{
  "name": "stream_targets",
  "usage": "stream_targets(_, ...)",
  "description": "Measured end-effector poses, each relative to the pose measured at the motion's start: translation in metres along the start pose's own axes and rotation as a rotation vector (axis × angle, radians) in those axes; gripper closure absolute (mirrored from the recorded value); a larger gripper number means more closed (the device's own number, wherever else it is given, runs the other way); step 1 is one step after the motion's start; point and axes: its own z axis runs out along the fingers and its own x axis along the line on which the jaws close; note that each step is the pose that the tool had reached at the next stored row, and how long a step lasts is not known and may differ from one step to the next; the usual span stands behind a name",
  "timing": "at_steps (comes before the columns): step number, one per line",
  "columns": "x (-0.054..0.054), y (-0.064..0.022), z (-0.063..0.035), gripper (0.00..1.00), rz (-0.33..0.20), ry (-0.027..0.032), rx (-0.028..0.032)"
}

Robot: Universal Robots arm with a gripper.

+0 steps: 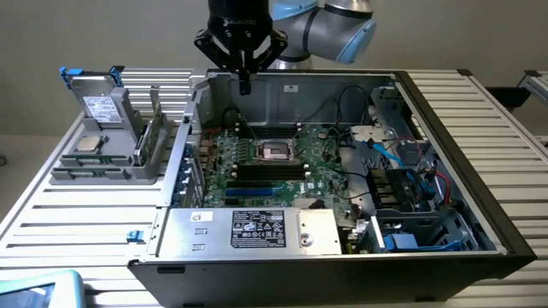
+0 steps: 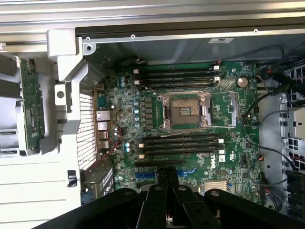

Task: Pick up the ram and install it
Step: 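Reach for the ram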

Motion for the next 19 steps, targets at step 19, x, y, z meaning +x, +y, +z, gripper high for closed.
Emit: stream_targets(19,0.083,-0.0058,-0.0018,0.89,0.0,0.0,0.0)
